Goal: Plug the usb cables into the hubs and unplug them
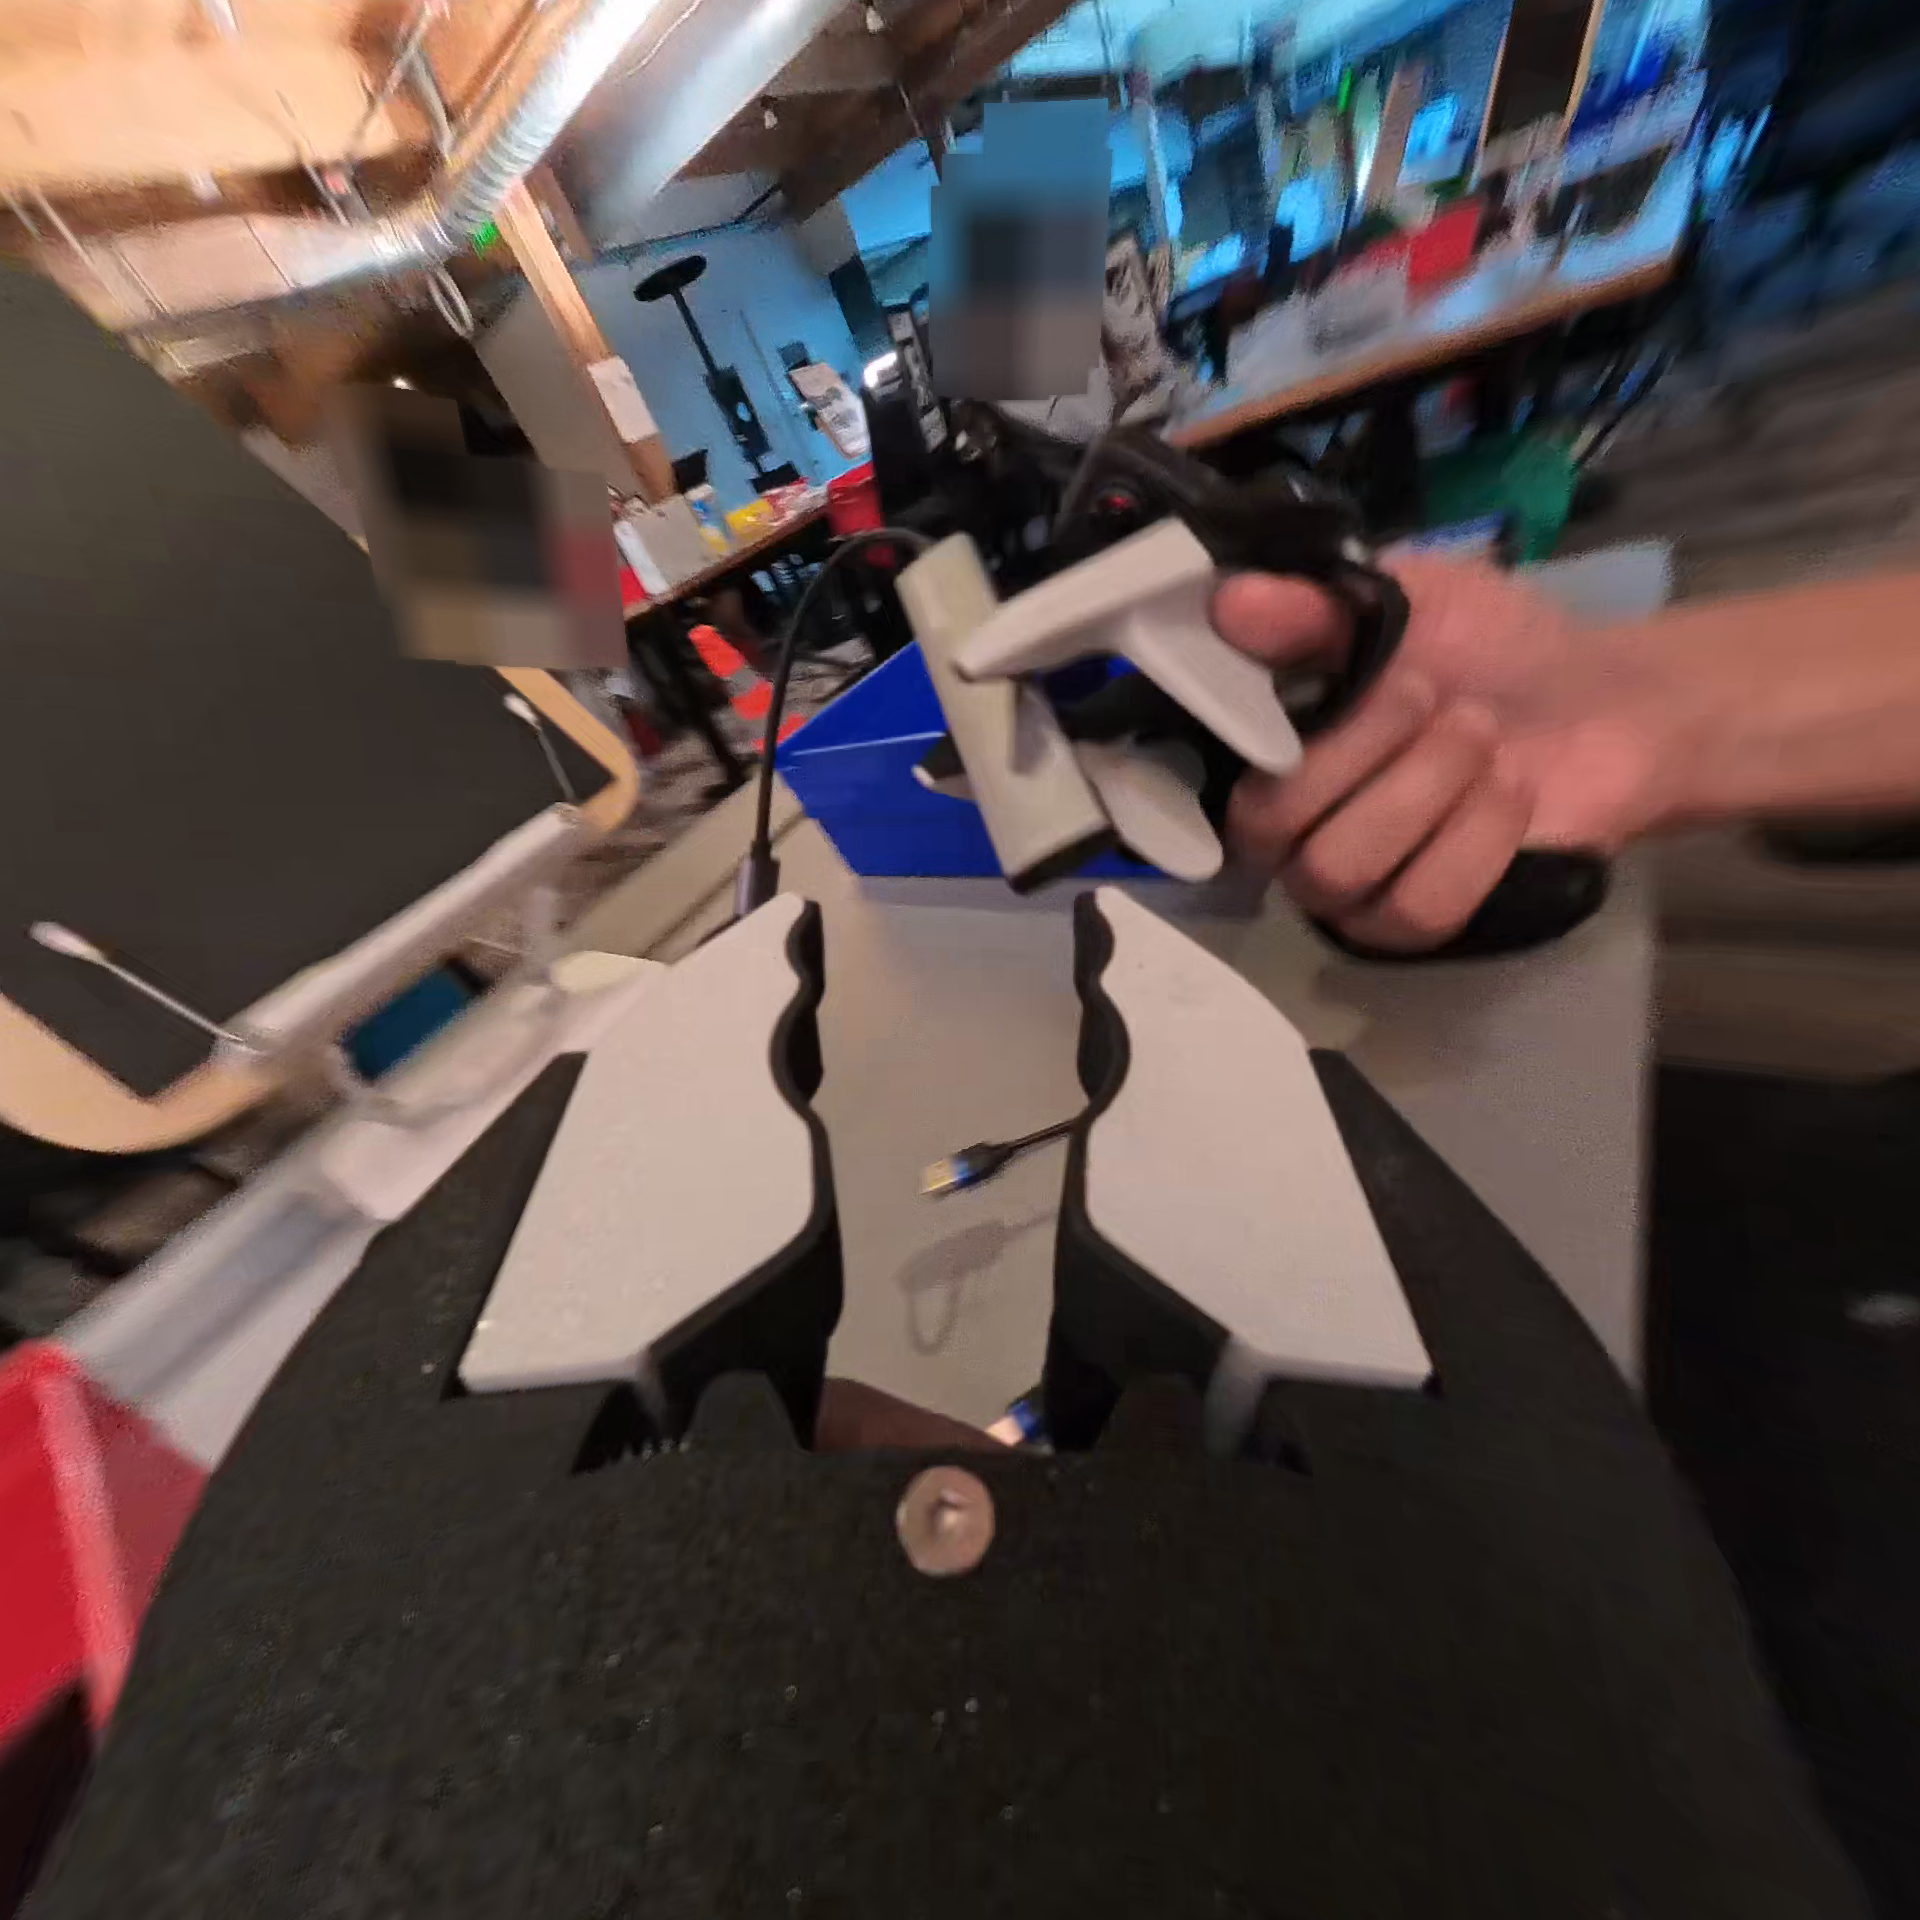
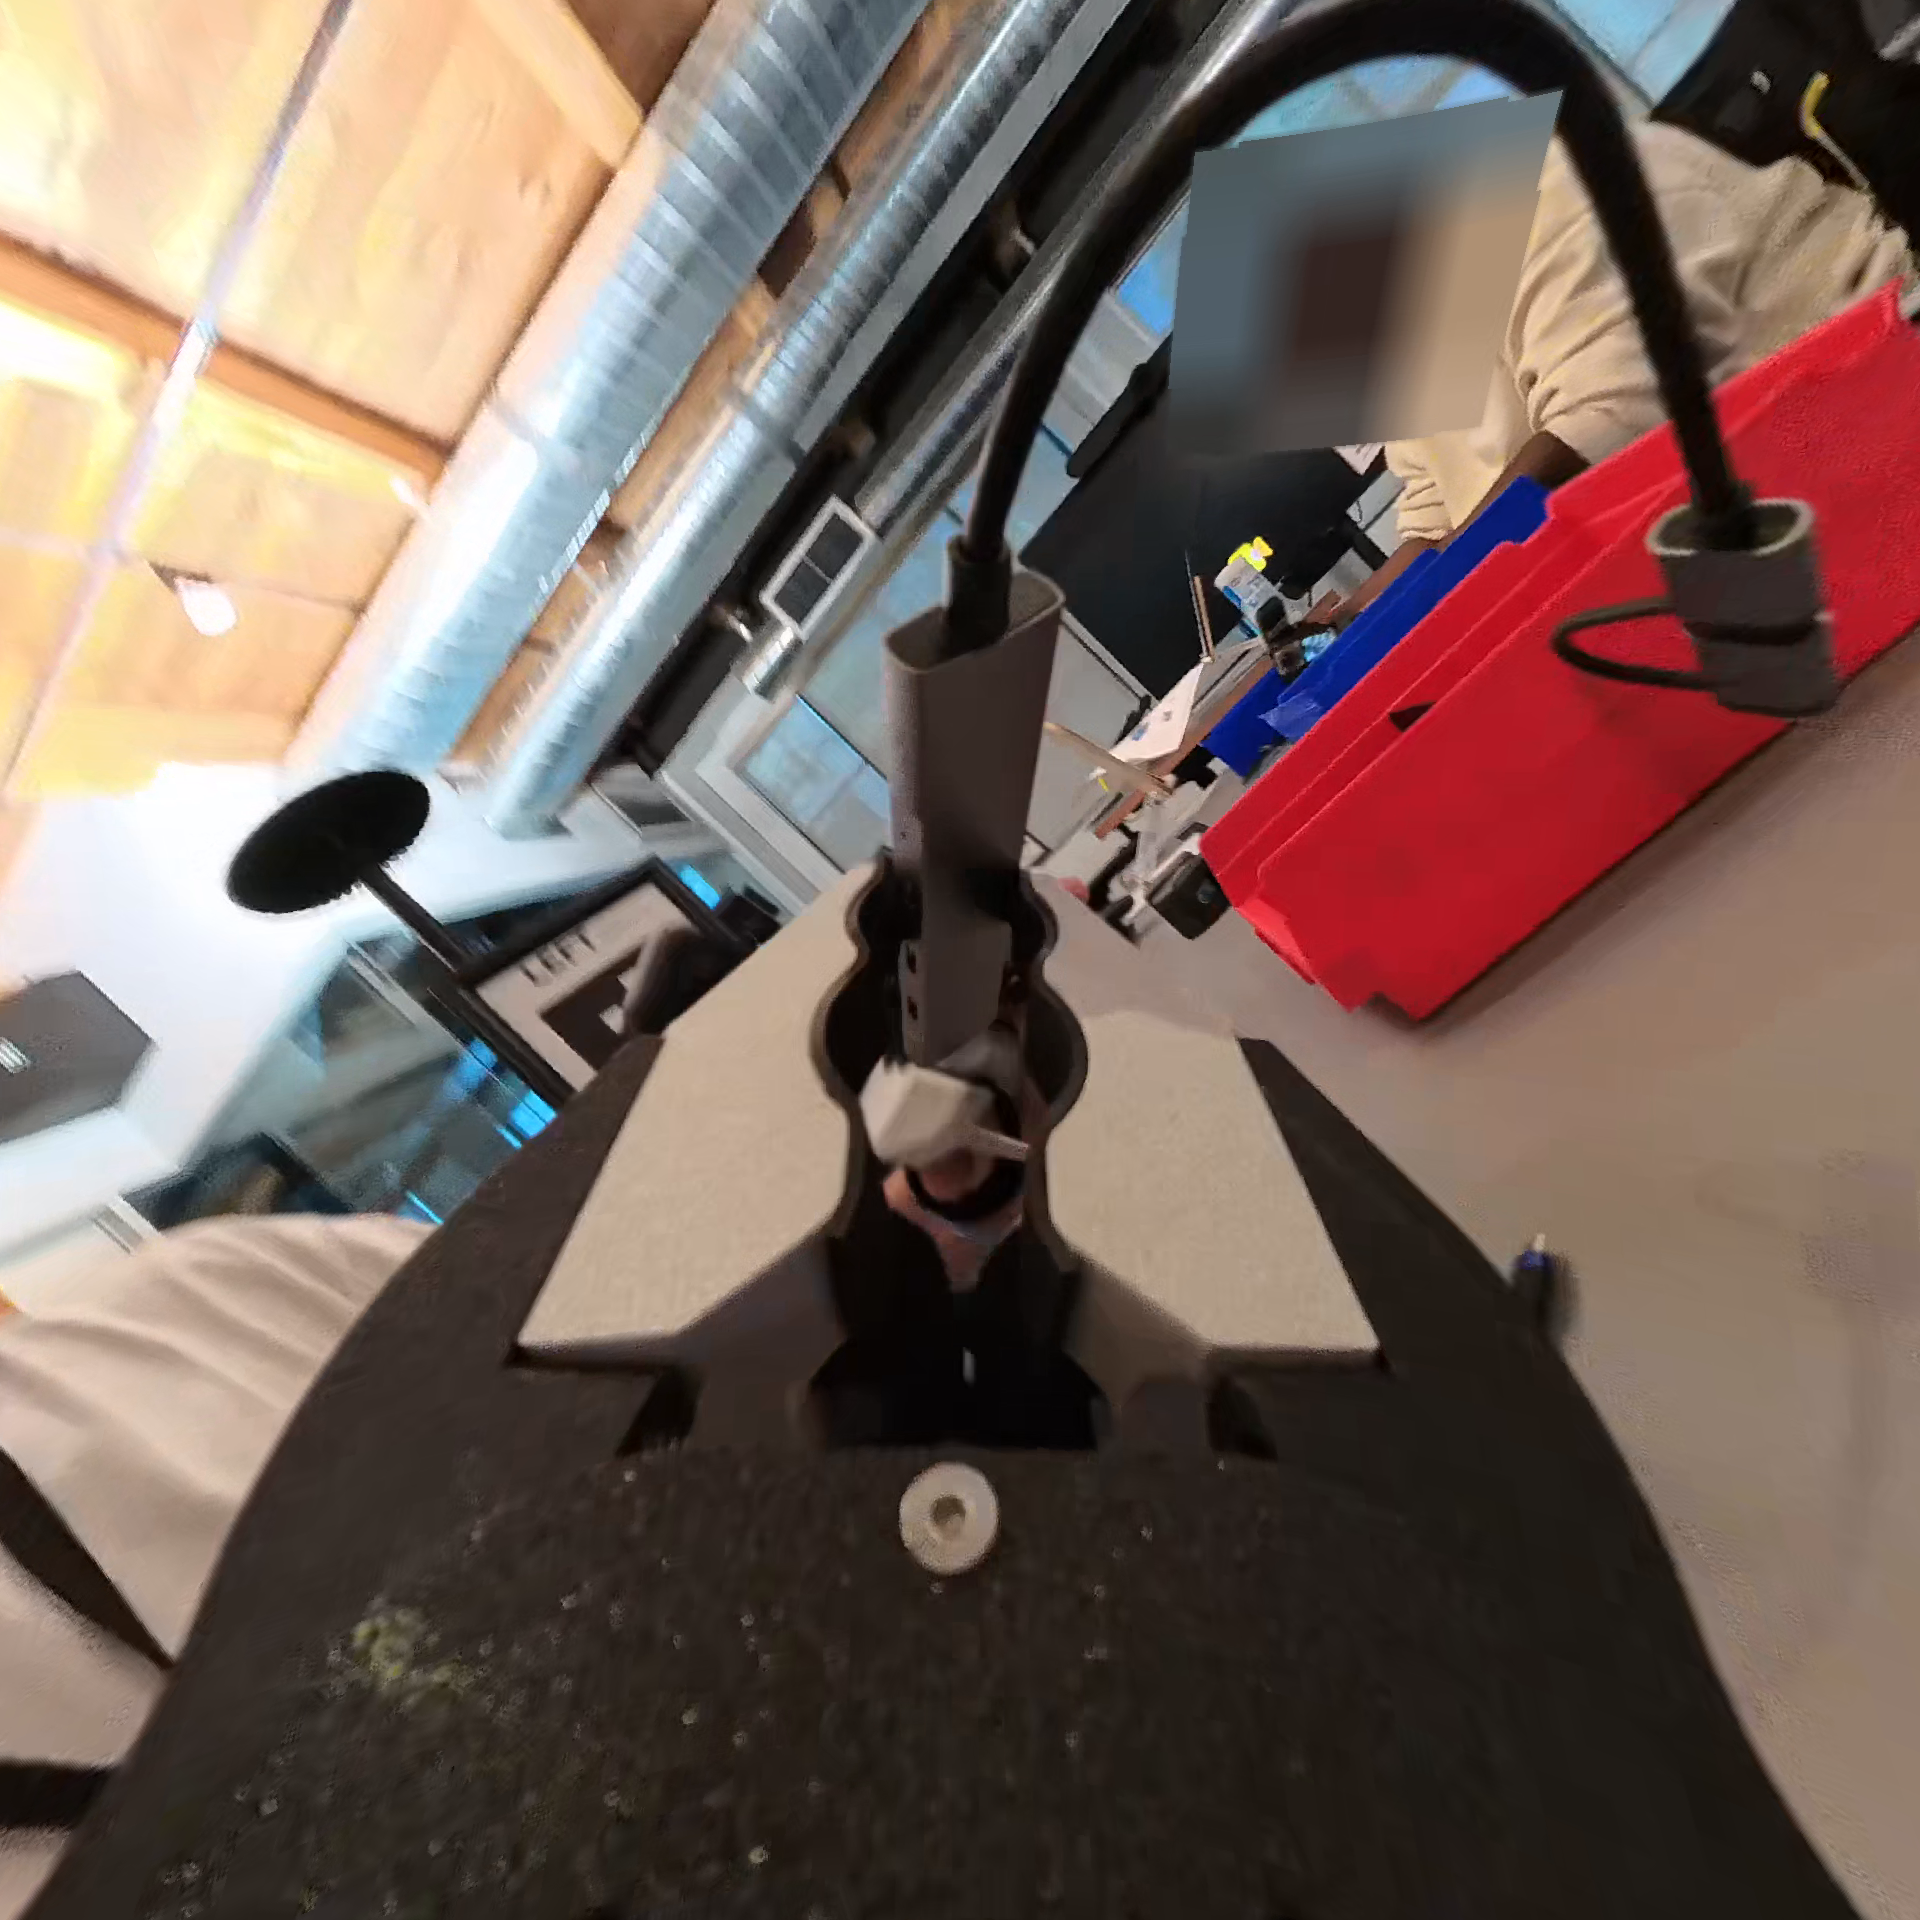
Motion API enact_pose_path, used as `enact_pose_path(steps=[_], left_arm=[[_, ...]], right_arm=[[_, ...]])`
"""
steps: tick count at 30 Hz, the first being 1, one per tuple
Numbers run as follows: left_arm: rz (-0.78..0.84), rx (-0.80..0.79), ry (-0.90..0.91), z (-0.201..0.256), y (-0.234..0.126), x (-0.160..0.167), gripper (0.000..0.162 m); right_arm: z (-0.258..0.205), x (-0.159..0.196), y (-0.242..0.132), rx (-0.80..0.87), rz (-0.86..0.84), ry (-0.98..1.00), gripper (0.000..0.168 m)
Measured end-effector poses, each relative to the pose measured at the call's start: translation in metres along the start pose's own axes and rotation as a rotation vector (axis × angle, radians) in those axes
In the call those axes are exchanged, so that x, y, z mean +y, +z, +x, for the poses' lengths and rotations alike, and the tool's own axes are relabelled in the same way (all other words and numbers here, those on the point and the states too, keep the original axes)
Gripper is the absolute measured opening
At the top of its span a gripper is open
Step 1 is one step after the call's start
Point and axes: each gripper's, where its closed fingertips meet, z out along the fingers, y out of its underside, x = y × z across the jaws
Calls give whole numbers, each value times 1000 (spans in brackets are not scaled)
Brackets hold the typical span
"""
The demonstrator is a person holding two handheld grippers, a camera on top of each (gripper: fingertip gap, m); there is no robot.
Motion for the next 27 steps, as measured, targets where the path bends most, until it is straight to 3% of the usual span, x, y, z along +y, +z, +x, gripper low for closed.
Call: enact_pose_path(steps=[4, 9, 14, 19, 27], left_arm=[[-99, -118, 340, 5, 7, 17, 48], [-82, -218, 575, 7, 11, 17, 40], [-76, -222, 554, 4, 12, 19, 35], [-90, -220, 549, 4, 10, 21, 10], [-117, -226, 459, -14, 1, 27, 9]], right_arm=[[8, 7, 3, 1, -11, 160, 18], [22, 14, 7, 2, 17, 314, 18], [29, 31, 14, -9, -17, 407, 18], [34, 38, 19, -4, -29, 447, 19], [41, 19, 3, 123, -29, 142, 34]])
